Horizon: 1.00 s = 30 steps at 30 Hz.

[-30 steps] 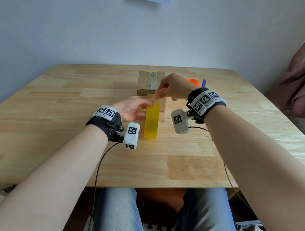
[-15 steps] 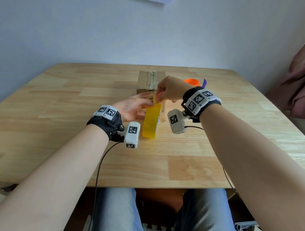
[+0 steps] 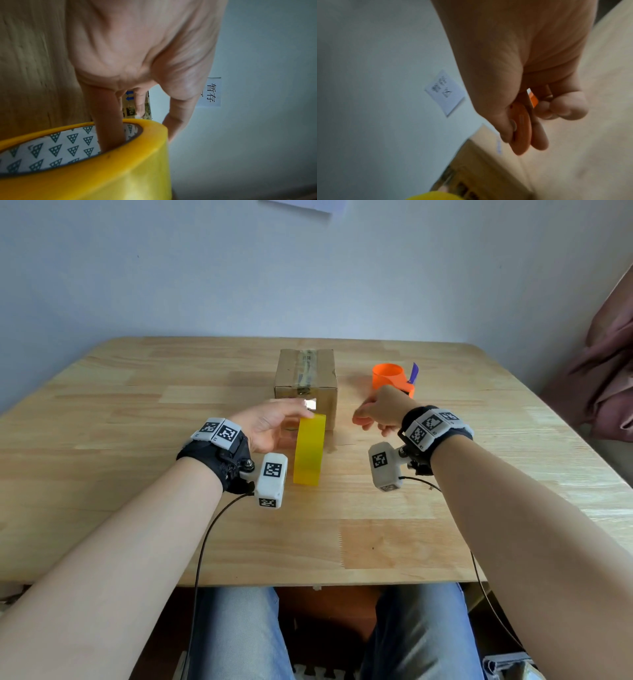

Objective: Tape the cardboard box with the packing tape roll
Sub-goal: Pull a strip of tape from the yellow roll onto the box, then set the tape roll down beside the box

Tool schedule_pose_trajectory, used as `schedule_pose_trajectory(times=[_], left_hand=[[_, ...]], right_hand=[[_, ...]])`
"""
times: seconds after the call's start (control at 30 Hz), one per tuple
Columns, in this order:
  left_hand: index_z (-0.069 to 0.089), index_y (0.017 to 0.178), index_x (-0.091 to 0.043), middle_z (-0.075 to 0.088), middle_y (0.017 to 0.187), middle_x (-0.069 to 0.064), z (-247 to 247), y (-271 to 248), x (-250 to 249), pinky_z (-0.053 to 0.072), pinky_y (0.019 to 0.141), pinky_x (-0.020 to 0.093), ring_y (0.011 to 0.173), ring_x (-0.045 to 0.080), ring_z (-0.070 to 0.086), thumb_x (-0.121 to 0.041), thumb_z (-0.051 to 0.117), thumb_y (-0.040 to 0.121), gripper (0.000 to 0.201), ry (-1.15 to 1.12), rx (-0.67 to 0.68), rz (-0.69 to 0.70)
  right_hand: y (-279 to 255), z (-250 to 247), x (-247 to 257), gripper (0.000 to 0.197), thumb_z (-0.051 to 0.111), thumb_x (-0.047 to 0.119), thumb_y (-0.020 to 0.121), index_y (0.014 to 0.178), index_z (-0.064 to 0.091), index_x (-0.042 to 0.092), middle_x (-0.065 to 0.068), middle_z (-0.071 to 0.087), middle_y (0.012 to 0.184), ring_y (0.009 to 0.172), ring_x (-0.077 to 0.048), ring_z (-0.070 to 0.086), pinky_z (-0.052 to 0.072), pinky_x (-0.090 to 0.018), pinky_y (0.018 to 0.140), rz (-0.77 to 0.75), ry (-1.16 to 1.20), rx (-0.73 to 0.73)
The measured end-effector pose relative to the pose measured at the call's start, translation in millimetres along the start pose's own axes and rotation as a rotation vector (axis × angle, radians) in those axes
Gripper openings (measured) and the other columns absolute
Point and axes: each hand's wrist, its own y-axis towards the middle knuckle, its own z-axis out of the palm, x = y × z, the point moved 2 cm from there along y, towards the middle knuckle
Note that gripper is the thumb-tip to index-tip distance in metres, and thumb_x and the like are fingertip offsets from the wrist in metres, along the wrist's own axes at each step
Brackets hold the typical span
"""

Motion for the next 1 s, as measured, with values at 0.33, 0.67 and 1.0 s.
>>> schedule_pose_trajectory(times=[0.33,0.67,1.0], left_hand=[[0.061,0.104,-0.020,0.072,0.086,0.002,5,-2,2,0.060,0.063,0.031,0.064,0.018,0.072,-0.011,0.068,0.092,0.017,-0.019,-0.029,-0.023],[0.066,0.087,-0.019,0.073,0.081,0.001,9,-5,5,0.059,0.070,0.033,0.068,0.018,0.071,-0.014,0.067,0.094,0.008,-0.011,-0.032,-0.024],[0.065,0.107,-0.017,0.073,0.091,0.007,12,-16,2,0.063,0.062,0.031,0.067,0.022,0.074,-0.028,0.068,0.095,0.016,-0.011,-0.085,-0.017]], right_hand=[[13,20,-72,0.017,0.065,0.024,0.096,0.108,0.068,0.012,-0.004,0.062,0.076,0.064,-0.021,0.058,0.053,-0.033,0.064,0.283,0.232,-0.071],[-16,7,-19,0.053,0.053,0.058,0.101,0.092,0.074,0.010,-0.003,0.069,0.079,0.061,-0.017,0.056,0.047,-0.028,0.058,0.219,0.207,0.114],[-48,39,55,0.039,0.068,0.044,0.097,0.104,0.078,0.007,-0.011,0.081,0.102,0.093,-0.024,0.073,0.048,-0.051,0.113,-0.020,0.425,0.451]])
